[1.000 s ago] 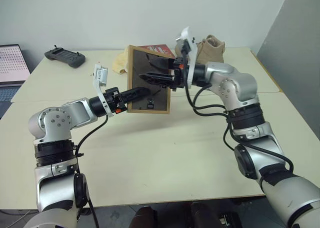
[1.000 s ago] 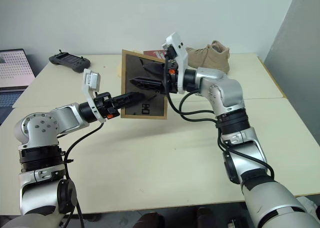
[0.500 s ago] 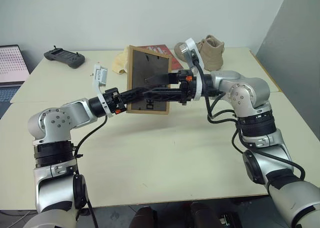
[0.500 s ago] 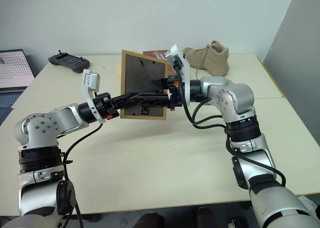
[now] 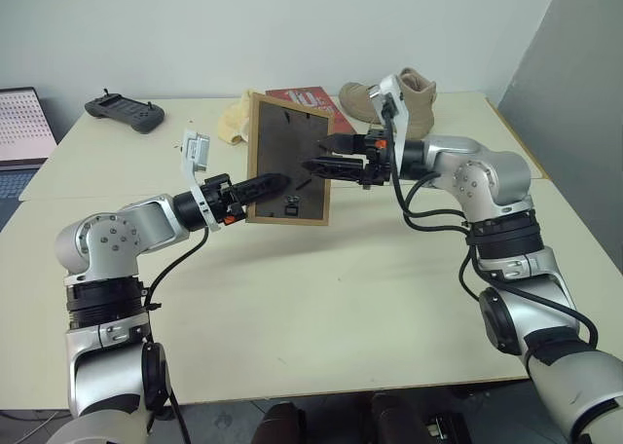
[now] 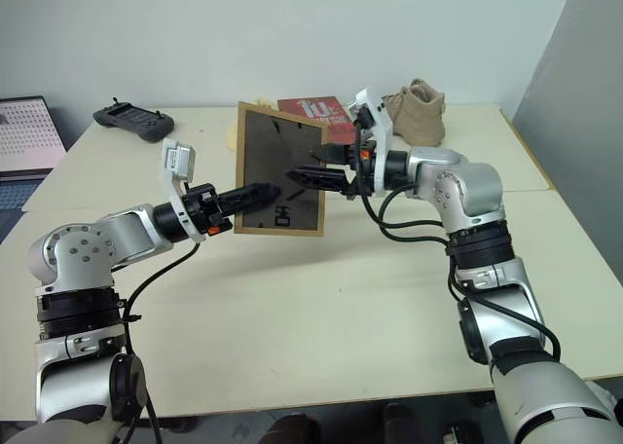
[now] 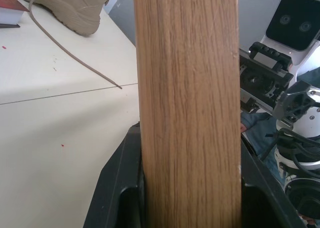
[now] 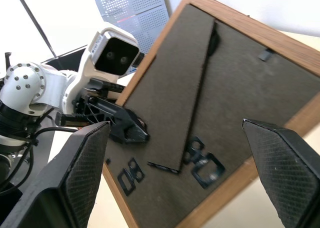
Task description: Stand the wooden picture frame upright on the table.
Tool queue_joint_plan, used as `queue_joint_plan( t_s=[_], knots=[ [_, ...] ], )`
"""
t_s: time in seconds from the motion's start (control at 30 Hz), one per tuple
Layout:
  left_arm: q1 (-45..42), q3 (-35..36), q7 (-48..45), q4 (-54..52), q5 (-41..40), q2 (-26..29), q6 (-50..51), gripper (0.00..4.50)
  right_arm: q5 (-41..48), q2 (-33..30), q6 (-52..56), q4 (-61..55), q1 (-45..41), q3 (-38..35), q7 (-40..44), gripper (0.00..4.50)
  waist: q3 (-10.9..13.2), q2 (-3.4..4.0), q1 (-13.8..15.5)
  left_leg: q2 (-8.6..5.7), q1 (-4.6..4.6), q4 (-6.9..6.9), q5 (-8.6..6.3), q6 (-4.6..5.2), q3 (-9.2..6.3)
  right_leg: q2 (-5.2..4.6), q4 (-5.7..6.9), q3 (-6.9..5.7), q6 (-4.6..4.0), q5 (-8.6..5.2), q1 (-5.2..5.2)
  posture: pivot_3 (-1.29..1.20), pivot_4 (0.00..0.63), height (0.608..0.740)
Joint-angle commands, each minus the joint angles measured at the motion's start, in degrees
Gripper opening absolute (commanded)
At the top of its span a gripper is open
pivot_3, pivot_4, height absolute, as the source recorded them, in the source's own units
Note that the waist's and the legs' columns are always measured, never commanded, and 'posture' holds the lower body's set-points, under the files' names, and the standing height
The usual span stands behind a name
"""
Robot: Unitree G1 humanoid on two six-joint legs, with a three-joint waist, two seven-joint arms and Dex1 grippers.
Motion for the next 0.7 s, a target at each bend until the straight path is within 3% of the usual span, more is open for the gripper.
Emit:
queue_joint_plan(
  t_s=[0.03, 0.2, 0.43, 0.6, 0.7],
  knots=[
    [-1.58, 0.5, -0.97, -2.64, -1.28, 0.77, -1.77, 1.28, -5.26, 0.99, -5.73, -3.44, -2.23, 4.94, -0.83, 4.47, 0.0, 0.0, -0.01, 0.0, 0.0, 0.0, 0.0, 0.0, 0.0, 0.0, 0.0, -0.01, 0.0, 0.0, 0.0, 0.0, 0.15, 0.74],
    [-0.4, 1.03, -0.82, -3.89, -1.45, 1.04, -1.53, 1.28, -1.15, 2.79, 0.7, -8.59, -1.25, 3.53, -0.79, 4.47, 0.0, 0.0, 0.13, 0.0, 0.0, 0.0, 0.0, -0.01, -0.02, 0.0, -0.01, -0.01, 0.0, 0.0, 0.0, 0.0, 0.15, 0.74],
    [0.9, 1.55, -0.46, -4.85, -2.0, 1.39, -1.53, 1.28, 10.48, 2.8, 13.58, -8.98, -1.71, -5.26, 2.05, 4.47, 0.0, 0.0, 0.17, 0.0, -0.01, 0.0, 0.0, 0.0, -0.03, -0.02, -0.03, -0.02, 0.0, 0.0, 0.02, 0.0, 0.15, 0.74],
    [0.93, 1.19, -0.14, -4.46, -2.32, 1.42, -1.9, 1.28, 12.26, 1.01, 14.27, -9.49, -0.69, -5.3, 3.84, 4.47, 0.0, 0.0, 0.05, 0.0, 0.0, -0.01, -0.01, 0.02, -0.04, 0.0, -0.02, -0.03, 0.0, 0.0, 0.01, 0.0, 0.15, 0.74],
    [0.74, 0.95, 0.01, -4.37, -2.33, 1.2, -1.94, 1.28, 8.4, -0.03, 10.46, -7.21, 0.13, -4.23, 1.23, 4.47, 0.0, 0.0, 0.04, 0.0, 0.0, -0.01, -0.01, 0.02, -0.03, 0.0, -0.02, -0.02, 0.0, 0.0, 0.02, 0.0, 0.15, 0.74]
  ],
)
